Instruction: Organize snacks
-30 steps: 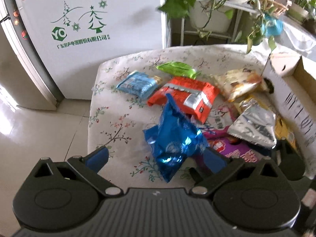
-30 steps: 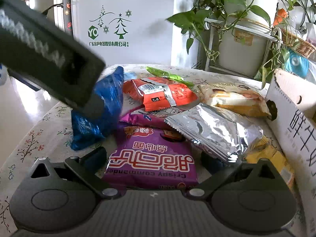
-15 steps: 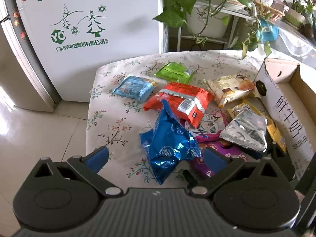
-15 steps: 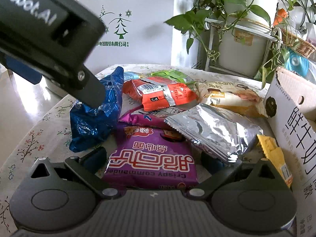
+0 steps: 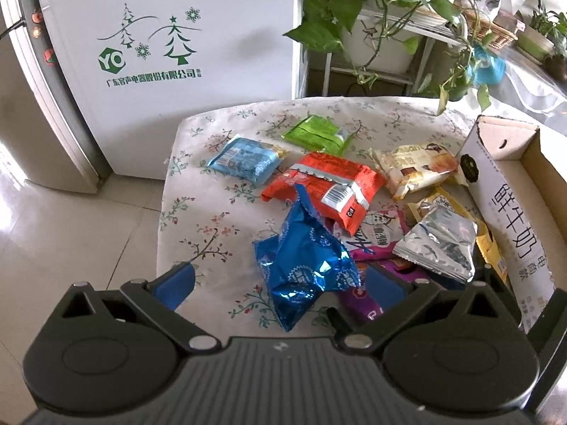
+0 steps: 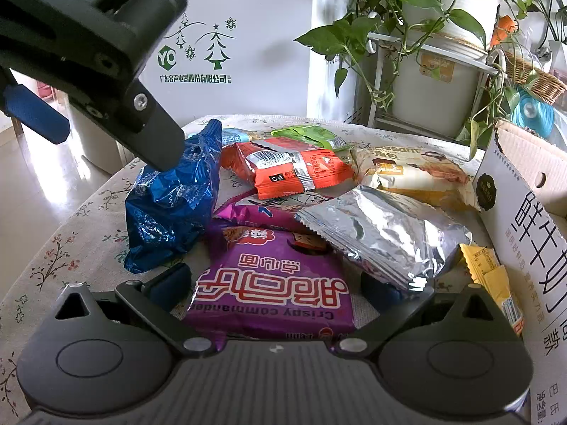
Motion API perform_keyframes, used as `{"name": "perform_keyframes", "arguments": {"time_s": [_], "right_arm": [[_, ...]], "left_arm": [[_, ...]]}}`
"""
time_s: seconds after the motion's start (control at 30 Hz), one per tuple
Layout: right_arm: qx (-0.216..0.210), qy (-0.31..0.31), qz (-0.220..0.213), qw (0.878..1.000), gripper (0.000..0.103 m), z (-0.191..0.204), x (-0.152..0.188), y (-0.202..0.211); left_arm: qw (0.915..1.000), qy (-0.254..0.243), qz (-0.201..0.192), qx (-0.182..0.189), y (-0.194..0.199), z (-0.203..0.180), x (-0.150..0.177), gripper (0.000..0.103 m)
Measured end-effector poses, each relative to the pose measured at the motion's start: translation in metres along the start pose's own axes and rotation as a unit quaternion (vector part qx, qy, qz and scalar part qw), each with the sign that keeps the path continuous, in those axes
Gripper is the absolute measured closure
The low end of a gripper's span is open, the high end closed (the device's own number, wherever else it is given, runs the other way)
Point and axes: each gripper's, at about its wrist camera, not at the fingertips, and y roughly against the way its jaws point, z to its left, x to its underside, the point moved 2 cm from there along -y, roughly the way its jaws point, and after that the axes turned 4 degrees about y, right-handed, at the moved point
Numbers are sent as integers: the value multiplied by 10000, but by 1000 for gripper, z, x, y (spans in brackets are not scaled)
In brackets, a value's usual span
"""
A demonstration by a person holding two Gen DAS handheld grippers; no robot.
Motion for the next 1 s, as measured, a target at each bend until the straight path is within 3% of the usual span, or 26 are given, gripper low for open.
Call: {"name": "perform_keyframes", "arguments": {"time_s": [0.27, 0.37, 0.53, 0.73, 0.87, 1.0], "right_arm": [[99, -29, 104, 9999, 0, 3, 3, 7], [94, -100, 517, 9986, 0, 5, 1, 14], [-388, 290, 1150, 9922, 0, 9, -4, 25], [-170, 92, 789, 9967, 0, -9, -5, 56], [381, -373, 486, 9974, 0, -33, -8, 68], [794, -697, 450, 9934, 0, -52, -10, 68]], "left_arm": [[10000, -38, 28, 6, -1, -2, 0, 1], [10000, 20, 66, 22, -1, 1, 0, 1], [9998, 125, 112, 87, -2, 3, -1, 1], [9994, 338, 71, 75, 1, 10, -5, 1], [9991, 404, 138, 23, -2, 11, -4, 1], [9989, 424, 220, 23, -6, 9, -3, 1]]}}
